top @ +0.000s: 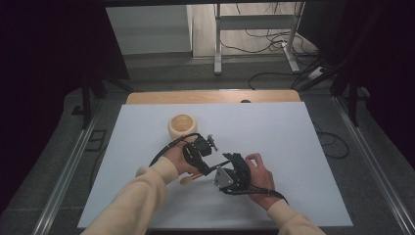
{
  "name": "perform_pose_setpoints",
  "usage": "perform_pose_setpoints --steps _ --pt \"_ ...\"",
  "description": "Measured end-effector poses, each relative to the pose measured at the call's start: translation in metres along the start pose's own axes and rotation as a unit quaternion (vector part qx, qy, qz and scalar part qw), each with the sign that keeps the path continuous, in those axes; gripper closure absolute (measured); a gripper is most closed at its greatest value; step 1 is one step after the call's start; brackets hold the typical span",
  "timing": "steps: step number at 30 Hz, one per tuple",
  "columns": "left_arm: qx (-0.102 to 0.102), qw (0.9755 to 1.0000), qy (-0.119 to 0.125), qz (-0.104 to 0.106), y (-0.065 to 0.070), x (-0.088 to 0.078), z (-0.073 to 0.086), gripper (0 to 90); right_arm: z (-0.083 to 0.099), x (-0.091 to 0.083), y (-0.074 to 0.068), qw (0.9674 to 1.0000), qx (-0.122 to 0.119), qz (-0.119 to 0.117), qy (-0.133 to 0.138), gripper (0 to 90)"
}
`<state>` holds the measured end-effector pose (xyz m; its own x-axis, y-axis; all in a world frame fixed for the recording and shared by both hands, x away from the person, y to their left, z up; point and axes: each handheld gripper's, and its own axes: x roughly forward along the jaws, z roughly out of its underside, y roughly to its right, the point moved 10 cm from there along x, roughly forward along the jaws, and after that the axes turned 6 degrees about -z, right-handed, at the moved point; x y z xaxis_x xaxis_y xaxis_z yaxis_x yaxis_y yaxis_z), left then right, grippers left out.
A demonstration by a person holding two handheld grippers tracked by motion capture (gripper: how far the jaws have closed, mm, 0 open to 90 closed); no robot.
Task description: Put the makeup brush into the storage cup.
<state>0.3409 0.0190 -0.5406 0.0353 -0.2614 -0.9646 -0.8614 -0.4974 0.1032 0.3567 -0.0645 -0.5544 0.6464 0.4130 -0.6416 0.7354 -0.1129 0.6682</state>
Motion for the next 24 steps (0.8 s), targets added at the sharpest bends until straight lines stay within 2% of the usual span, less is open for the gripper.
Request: perform_pose_setpoints --steps 2,5,6,7,8,9,12,15,17,19,20,24 --pt "0.001 1.0 -0.002 0.0 0.001 0.0 0.0 78.8 -0.001 0.001 -0.002 0.9998 -0.018 -0.002 -0.007 43.0" --pt "0.005 1.0 -0.004 0.002 0.001 -0.001 0.001 78.8 -0.002 0.003 -0.005 0.9994 -0.031 -0.005 -0.013 50.8" --pt "0.005 1.0 -0.004 0.002 0.002 -0.001 0.001 78.8 -0.004 0.005 -0.009 0.9999 -0.011 -0.004 -0.007 53.9" --pt "0.005 1.0 -0.004 0.002 0.002 0.0 0.001 78.8 -0.003 0.004 -0.007 0.9992 -0.035 -0.008 -0.016 57.7" --pt "0.006 1.0 -0.004 0.003 0.003 0.0 0.0 78.8 -0.003 0.004 -0.007 0.9988 -0.045 -0.01 -0.019 60.9" --pt "0.008 1.0 -0.004 0.004 0.003 0.0 0.0 78.8 -0.006 0.005 -0.01 0.9996 -0.026 -0.008 -0.011 64.1" --pt "0.012 0.9999 -0.006 0.005 0.005 0.001 0.0 78.7 -0.005 0.006 -0.011 0.999 -0.04 -0.01 -0.02 72.6" --pt "0.016 0.9999 -0.003 0.005 0.006 0.001 -0.001 78.7 -0.004 0.006 -0.013 0.9987 -0.041 -0.015 -0.024 75.0" --pt "0.026 0.9997 0.003 0.001 0.005 0.0 -0.001 78.5 -0.003 0.006 -0.014 0.9984 -0.046 -0.018 -0.026 76.3" --pt "0.032 0.9995 0.008 -0.001 0.005 -0.001 -0.001 77.9 -0.002 0.006 -0.013 0.9971 -0.068 -0.02 -0.029 77.7" --pt "0.037 0.9992 0.012 -0.003 0.004 -0.001 -0.002 77.4 -0.002 0.006 -0.014 0.9969 -0.068 -0.024 -0.03 78.5" --pt "0.054 0.9982 0.023 -0.013 0.005 -0.003 -0.003 68.1 -0.001 0.006 -0.015 0.9961 -0.077 -0.029 -0.033 80.4"
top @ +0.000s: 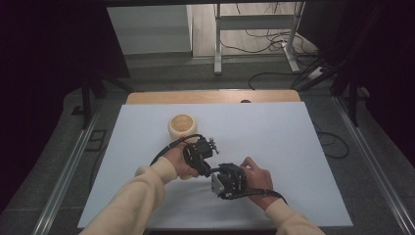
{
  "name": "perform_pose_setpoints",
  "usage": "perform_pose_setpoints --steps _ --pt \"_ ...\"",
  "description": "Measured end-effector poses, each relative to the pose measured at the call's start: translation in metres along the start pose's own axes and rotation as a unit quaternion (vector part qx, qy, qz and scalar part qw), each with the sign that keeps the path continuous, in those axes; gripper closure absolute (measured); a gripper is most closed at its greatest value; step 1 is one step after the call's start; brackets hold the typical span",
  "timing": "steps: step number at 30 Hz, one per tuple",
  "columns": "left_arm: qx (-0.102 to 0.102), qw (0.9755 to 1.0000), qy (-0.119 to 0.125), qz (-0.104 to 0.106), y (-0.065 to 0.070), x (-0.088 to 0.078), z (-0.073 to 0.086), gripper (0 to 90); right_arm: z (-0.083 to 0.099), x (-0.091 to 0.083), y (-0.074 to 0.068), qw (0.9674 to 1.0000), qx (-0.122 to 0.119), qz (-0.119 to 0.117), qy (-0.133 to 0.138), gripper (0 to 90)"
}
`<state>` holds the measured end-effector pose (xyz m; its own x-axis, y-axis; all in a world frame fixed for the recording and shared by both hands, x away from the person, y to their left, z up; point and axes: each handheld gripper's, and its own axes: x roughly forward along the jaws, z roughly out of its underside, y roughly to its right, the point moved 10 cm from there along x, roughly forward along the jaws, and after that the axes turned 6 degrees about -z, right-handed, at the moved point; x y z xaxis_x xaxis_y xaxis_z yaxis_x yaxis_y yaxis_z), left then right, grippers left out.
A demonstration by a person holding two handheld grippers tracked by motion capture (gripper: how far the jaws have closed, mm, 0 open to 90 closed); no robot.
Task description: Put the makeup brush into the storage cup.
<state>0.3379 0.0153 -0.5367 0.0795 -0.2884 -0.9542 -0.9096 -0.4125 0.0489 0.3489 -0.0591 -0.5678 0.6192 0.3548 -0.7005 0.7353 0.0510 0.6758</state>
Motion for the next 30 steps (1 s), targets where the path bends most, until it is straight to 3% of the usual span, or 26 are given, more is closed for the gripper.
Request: perform_pose_setpoints --steps 2,5,10,12,13,14,19,23,30 --pt "-0.001 0.9999 0.007 -0.011 -0.002 -0.001 -0.001 59.5 0.0 -0.001 0.001 1.0 0.002 0.001 0.001 80.6" --pt "-0.023 0.9987 0.03 -0.033 -0.008 -0.006 -0.005 43.4 0.001 0.0 0.003 1.0 0.001 0.003 0.005 80.8" --pt "-0.058 0.9931 0.079 -0.065 -0.02 -0.02 -0.009 29.4 0.001 -0.002 0.004 1.0 0.003 0.005 0.006 80.9" --pt "-0.064 0.9907 0.095 -0.074 -0.023 -0.027 -0.008 27.0 0.002 -0.003 0.005 0.9999 0.004 0.007 0.007 81.0" --pt "-0.067 0.9897 0.102 -0.075 -0.024 -0.029 -0.007 26.1 0.003 -0.003 0.008 0.9998 -0.018 0.005 0.002 81.0" --pt "-0.066 0.9892 0.105 -0.078 -0.026 -0.032 -0.006 25.2 0.002 -0.003 0.005 0.9999 0.011 0.007 0.009 81.0" --pt "-0.076 0.9838 0.139 -0.084 -0.029 -0.044 -0.001 23.6 0.003 -0.004 0.008 0.9999 0.009 0.012 0.008 81.0" --pt "-0.079 0.9809 0.155 -0.087 -0.032 -0.052 0.005 22.6 0.004 -0.005 0.008 0.9997 0.019 0.011 0.01 81.1" --pt "-0.1 0.9713 0.194 -0.095 -0.036 -0.065 0.01 22.5 0.006 -0.006 0.009 0.9994 0.029 0.011 0.014 81.0"
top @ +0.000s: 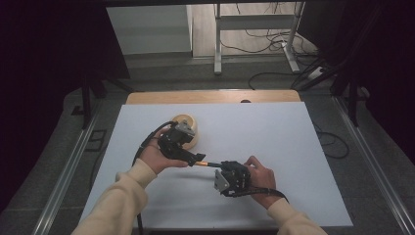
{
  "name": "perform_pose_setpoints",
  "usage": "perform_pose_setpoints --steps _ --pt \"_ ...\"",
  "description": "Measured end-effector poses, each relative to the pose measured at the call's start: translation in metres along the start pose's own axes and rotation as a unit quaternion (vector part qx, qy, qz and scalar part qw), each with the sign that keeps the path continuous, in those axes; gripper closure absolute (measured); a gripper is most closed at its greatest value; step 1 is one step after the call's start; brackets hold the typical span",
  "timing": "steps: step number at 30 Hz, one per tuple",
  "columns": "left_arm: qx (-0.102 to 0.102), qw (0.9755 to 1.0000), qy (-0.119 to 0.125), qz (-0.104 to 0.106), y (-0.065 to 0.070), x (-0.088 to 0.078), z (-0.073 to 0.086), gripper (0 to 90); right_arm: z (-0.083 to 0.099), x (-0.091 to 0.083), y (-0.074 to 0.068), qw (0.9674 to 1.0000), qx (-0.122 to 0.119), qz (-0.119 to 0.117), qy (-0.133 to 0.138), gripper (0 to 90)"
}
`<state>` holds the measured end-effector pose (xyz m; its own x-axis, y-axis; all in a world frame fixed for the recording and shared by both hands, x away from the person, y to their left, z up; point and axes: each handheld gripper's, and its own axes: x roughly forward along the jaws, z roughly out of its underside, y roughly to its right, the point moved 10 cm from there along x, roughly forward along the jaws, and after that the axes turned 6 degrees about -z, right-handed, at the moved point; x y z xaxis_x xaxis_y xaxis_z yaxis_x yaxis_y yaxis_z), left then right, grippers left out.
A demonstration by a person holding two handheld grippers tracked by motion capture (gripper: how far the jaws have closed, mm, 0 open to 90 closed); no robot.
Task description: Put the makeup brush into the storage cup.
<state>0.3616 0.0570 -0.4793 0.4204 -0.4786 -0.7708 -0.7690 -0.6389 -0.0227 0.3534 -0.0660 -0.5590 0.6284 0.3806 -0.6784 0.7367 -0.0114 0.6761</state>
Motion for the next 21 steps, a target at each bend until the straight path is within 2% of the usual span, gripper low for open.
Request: perform_pose_setpoints --steps 3,8,11,12,14,15,18,21 --pt "-0.005 0.9999 0.01 -0.005 -0.003 -0.002 0.001 22.4 0.001 -0.001 0.001 1.0 0.001 -0.001 -0.002 81.0" --pt "-0.001 0.9998 0.018 -0.009 -0.003 -0.006 0.007 22.3 0.002 -0.001 0.001 0.9999 0.011 -0.002 0.004 81.0" --pt "-0.01 0.9996 0.025 -0.01 -0.005 -0.008 0.01 22.2 0.002 -0.001 0.001 0.9999 0.013 -0.002 0.002 81.0" --pt "-0.011 0.9995 0.026 -0.012 -0.006 -0.01 0.012 22.2 0.001 -0.001 0.0 0.9996 0.026 -0.001 0.007 81.0" --pt "-0.015 0.9992 0.033 -0.015 -0.008 -0.013 0.013 22.2 0.005 -0.003 0.004 1.0 -0.006 -0.005 -0.005 81.0" --pt "-0.013 0.9992 0.034 -0.018 -0.01 -0.015 0.015 22.2 0.006 -0.004 0.004 0.9999 -0.01 -0.006 -0.01 81.0" --pt "-0.017 0.9986 0.045 -0.021 -0.013 -0.023 0.017 22.4 0.007 -0.004 0.005 0.9999 -0.009 -0.007 -0.01 81.0" --pt "-0.021 0.9975 0.056 -0.037 -0.017 -0.028 0.019 18.8 0.007 -0.004 0.006 0.9999 -0.004 -0.007 -0.009 81.0"
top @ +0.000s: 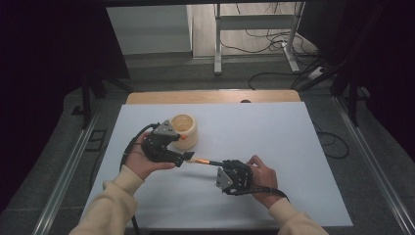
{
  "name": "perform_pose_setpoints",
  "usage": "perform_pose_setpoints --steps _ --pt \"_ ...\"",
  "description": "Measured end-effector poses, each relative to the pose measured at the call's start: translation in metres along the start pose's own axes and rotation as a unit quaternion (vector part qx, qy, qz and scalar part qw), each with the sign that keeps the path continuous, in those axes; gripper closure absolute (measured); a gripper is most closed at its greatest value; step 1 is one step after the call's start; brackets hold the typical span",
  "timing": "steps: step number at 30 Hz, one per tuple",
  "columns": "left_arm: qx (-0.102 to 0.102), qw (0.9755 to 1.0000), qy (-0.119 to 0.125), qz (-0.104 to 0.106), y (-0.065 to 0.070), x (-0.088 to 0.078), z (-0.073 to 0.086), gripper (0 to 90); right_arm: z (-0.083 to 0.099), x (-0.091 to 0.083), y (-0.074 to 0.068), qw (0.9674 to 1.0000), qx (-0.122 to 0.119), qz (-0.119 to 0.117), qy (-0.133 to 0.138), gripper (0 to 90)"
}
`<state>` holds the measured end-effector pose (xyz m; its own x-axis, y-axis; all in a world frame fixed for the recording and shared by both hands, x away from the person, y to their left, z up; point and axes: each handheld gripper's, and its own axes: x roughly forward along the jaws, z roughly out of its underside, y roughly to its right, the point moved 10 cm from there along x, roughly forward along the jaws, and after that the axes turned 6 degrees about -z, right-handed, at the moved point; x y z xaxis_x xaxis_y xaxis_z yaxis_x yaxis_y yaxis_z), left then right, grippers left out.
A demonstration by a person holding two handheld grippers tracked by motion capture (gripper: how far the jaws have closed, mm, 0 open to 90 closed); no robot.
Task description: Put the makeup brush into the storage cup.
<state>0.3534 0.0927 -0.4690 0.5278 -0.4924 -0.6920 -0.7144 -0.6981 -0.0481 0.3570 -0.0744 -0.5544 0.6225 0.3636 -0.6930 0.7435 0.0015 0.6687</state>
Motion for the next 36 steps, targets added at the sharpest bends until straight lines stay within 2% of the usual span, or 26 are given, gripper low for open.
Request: perform_pose_setpoints --steps 5,10,15,18,25,36 --pt "-0.007 0.9999 0.014 0.002 0.001 -0.008 0.004 15.8 0.001 -0.001 0.001 1.0 0.004 0.0 0.0 81.0" --pt "-0.017 0.9998 0.012 -0.005 -0.001 -0.011 0.01 14.0 0.001 0.0 0.002 0.9999 0.012 0.003 0.004 81.0" --pt "-0.052 0.9984 0.023 -0.006 -0.005 -0.015 0.016 12.8 0.002 -0.001 0.003 0.9998 0.017 0.002 0.006 81.0" --pt "-0.064 0.9975 0.028 -0.004 -0.007 -0.018 0.018 12.8 0.003 -0.001 0.003 0.9997 0.023 0.002 0.006 81.0" --pt "-0.068 0.9972 0.03 -0.007 -0.008 -0.02 0.023 13.1 0.004 -0.002 0.005 0.9996 0.029 0.003 0.008 81.0" --pt "-0.076 0.9967 0.028 -0.005 -0.006 -0.015 0.033 13.0 0.005 -0.003 0.006 0.9992 0.038 0.003 0.01 81.0"
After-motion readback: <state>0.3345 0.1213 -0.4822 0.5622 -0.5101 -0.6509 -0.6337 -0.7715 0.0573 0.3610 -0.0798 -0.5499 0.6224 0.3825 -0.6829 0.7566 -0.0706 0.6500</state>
